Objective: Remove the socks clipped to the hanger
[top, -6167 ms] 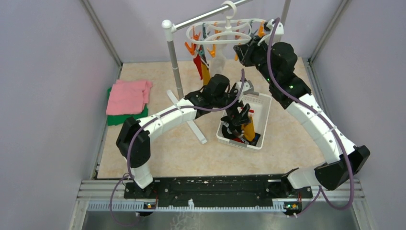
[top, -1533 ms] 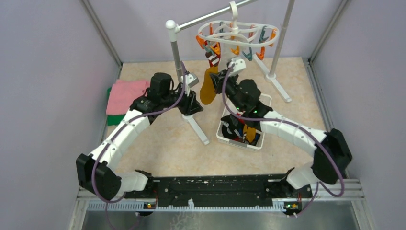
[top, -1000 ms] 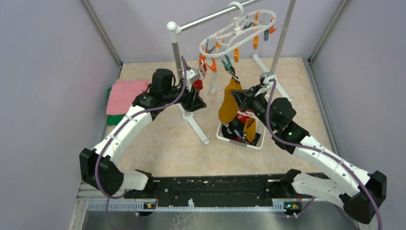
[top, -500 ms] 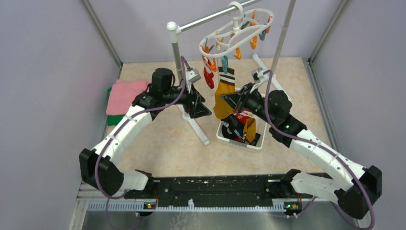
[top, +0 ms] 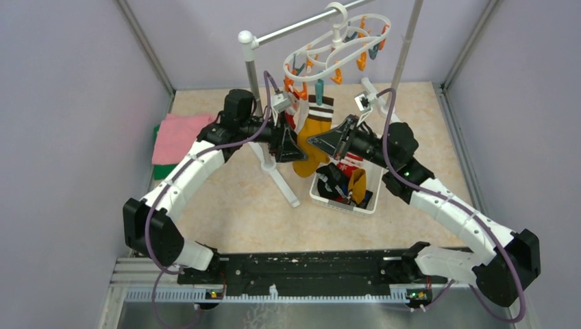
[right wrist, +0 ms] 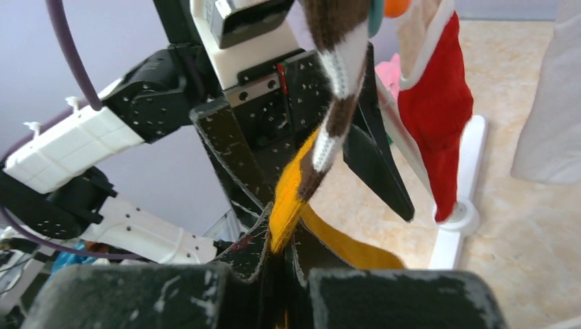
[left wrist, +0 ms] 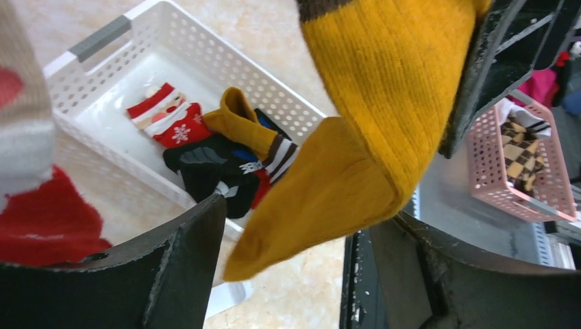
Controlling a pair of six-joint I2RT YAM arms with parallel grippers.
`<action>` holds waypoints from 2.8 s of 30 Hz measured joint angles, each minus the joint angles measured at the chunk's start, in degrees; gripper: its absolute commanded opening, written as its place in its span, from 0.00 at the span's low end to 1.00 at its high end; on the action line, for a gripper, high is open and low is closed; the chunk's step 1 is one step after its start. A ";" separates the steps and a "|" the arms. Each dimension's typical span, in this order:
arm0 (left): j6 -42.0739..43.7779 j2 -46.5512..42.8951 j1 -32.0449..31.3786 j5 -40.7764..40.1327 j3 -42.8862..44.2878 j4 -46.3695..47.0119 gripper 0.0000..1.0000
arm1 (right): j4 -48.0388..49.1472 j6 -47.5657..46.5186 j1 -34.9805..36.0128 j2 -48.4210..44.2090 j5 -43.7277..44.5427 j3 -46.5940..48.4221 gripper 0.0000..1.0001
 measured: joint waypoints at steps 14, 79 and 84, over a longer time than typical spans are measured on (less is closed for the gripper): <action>-6.10 0.94 -1.97 3.69 -0.46 3.43 0.00 | -1.73 -0.81 -0.22 1.57 3.91 0.33 0.66; -0.44 19.50 -15.08 -4.85 16.24 1.25 0.54 | -2.64 -7.39 -12.83 17.35 -2.58 28.44 0.05; 0.76 19.71 -15.19 -6.25 15.96 1.57 0.99 | -2.78 -7.48 -12.90 17.16 -2.54 28.46 0.04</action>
